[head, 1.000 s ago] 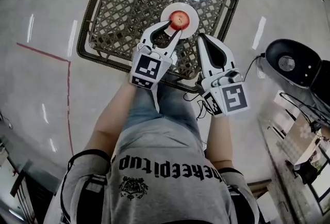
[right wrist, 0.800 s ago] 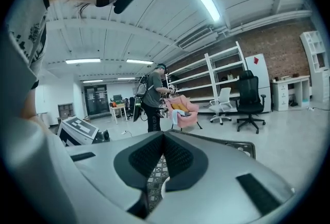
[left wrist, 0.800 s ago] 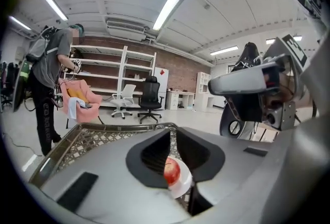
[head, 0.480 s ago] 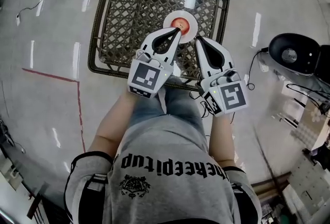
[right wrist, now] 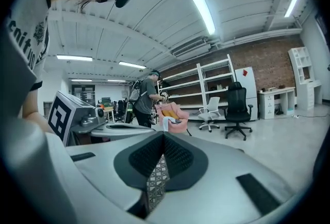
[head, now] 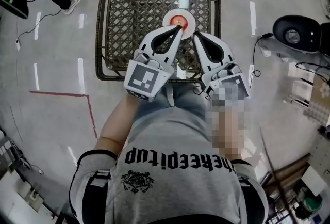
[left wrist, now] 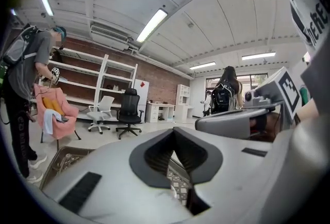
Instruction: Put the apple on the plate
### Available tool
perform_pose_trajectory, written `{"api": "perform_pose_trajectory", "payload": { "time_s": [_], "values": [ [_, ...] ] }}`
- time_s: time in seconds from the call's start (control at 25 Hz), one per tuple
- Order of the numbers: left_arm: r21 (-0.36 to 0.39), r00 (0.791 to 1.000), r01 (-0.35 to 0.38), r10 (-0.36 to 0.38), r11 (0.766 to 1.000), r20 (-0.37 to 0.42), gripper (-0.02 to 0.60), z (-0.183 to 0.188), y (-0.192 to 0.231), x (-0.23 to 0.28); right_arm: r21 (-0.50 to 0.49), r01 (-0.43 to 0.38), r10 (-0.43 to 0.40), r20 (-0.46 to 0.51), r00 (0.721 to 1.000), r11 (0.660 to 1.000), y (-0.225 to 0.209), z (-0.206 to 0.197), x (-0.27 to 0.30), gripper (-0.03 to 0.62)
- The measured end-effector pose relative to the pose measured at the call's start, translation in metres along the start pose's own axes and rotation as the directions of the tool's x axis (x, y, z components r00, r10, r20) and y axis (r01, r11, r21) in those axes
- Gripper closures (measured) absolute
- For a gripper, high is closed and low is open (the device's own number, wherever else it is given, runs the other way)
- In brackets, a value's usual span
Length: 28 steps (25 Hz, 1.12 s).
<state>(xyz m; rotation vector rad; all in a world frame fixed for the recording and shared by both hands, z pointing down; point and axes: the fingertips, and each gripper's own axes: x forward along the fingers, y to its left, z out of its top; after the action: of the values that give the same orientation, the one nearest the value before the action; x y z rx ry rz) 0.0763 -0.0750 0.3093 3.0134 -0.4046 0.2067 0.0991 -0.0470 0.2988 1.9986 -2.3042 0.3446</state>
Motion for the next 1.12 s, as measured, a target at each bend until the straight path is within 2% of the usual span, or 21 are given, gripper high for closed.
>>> {"api": "perform_pose_trajectory", "payload": {
  "time_s": [0.16,0.52,0.88,1.12],
  "values": [
    [-0.009,0.999,0.048,-0.048,0.999,-0.001,0.560,-0.010,0.001,-0.001,-0.006,0.037,-0.037,0.015,0.999,0.999,0.001,-0.015,0.004,0.585],
    [0.028,0.992,0.127,-0.127,0.991,0.010,0.560,0.007,0.017,-0.010,0.010,0.102,-0.103,0.051,0.993,0.995,0.015,0.001,0.018,0.586],
    [0.070,0.985,0.164,-0.167,0.984,0.043,0.560,-0.001,0.014,-0.023,0.026,0.152,-0.153,0.080,0.985,0.988,0.027,-0.006,0.010,0.586],
    [0.062,0.982,0.181,-0.184,0.982,0.050,0.560,0.005,0.020,-0.035,0.028,0.172,-0.174,0.095,0.980,0.985,0.041,0.003,0.015,0.586]
  ]
}}
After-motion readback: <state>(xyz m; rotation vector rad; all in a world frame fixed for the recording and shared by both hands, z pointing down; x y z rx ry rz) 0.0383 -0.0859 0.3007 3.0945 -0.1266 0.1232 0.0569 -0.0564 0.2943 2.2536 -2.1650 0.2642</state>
